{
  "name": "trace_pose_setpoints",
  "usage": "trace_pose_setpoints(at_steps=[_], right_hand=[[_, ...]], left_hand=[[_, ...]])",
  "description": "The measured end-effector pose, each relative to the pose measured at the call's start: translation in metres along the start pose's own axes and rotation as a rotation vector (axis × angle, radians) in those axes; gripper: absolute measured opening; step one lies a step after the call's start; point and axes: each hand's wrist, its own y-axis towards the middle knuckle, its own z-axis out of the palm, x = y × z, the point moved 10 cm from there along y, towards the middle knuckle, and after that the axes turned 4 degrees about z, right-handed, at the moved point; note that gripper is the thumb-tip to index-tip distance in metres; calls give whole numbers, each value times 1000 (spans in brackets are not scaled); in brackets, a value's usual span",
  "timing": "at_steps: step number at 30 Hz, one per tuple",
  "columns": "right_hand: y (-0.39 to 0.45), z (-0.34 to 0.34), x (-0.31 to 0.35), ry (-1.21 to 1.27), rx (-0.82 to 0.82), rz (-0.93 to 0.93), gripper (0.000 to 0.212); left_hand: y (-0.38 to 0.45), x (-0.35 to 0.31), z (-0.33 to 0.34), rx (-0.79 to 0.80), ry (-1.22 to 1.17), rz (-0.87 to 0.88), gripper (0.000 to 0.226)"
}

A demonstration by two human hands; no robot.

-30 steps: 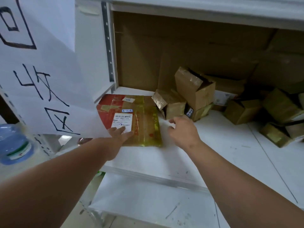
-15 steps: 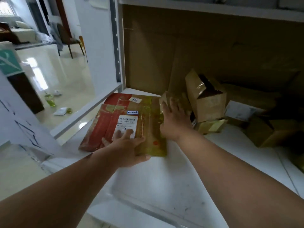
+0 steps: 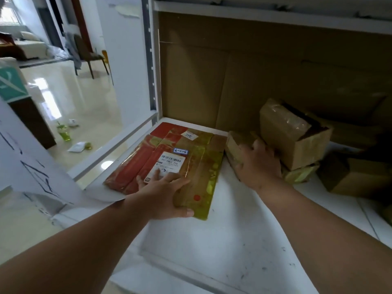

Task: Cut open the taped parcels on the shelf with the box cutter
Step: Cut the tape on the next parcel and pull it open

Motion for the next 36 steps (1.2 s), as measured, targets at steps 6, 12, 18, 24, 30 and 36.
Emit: trace_pose_setpoints(at_steps=[6,12,18,24,30,36], right_hand=[[-34,-7,-25,165,9,125,35],[-77,-18,-37,333,-38,105,50],[-129,-37,-52,517,-92,73,34],[-172,-59,-74,686,-121,137,30],[-203,-60,-98,674,-52,124,36],[-221,-34,-143,524,86,66,73]], left_hand=[[1,-16,3,81,86,38,85],[-5,-53,-4,5,165,79,57],[-27,-79,-18,-207,-6,91,65],[-45,-132,-33,-155,-400,259,90],[-55,-181,-20,-33,-668,328,76],[-53,-222,-8,-90,-581,331,81]])
